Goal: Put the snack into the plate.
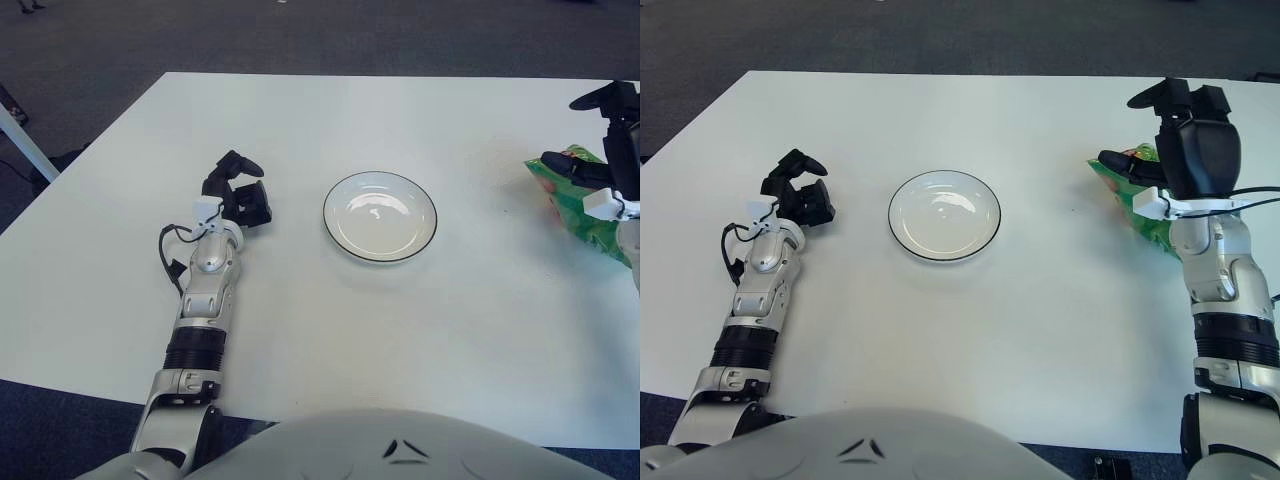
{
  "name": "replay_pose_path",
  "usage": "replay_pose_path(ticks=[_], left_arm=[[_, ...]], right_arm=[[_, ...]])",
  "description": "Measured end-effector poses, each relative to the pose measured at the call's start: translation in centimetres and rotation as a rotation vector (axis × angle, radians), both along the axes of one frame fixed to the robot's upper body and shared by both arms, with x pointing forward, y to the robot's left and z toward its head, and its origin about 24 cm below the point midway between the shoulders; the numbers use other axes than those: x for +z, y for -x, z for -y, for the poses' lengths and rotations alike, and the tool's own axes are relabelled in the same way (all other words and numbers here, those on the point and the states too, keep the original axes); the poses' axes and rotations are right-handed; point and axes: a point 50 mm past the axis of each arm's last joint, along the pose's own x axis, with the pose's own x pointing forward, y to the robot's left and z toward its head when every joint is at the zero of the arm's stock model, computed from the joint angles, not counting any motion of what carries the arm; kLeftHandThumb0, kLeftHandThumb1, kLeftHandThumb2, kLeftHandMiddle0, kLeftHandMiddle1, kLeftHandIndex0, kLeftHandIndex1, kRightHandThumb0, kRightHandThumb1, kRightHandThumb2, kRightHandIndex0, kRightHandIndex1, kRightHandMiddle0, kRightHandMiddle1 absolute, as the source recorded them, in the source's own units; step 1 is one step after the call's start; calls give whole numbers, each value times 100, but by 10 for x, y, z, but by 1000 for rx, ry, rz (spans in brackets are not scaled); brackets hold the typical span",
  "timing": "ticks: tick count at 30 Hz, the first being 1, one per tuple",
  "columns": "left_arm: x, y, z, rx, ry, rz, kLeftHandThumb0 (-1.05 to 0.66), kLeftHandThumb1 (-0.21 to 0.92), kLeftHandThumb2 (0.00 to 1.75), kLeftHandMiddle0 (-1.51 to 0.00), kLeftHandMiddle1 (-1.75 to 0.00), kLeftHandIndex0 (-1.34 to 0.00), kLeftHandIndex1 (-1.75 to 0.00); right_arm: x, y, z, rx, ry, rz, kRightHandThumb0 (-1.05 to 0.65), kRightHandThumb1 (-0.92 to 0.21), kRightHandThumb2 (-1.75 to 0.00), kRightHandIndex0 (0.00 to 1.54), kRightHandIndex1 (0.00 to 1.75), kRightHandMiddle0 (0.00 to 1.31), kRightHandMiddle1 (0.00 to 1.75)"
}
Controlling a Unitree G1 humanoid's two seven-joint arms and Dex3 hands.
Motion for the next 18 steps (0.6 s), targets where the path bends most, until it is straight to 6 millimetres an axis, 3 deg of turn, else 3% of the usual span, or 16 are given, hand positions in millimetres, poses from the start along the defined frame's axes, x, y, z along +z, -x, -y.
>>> replay_pose_path(ticks=[5,9,12,18], left_arm=[[0,0,0,0,0,0,-51,25,140,-137,-175,-67,-175],[0,0,0,-3,0,0,-51,25,140,-137,-175,-67,-175],[0,0,0,-4,0,0,-51,26,139,-137,-175,-67,-175],[0,0,0,-7,0,0,-50,26,139,-137,-175,-66,-175]], right_arm=[[4,5,4,-24,5,5,-84,-83,-61,0,45,0,100],[4,7,6,-41,8,-11,-90,-90,-66,0,10,0,53],[3,8,7,-47,20,-36,-94,-91,-73,0,3,0,30],[0,10,13,-66,50,-109,-100,-92,-82,0,0,0,10]])
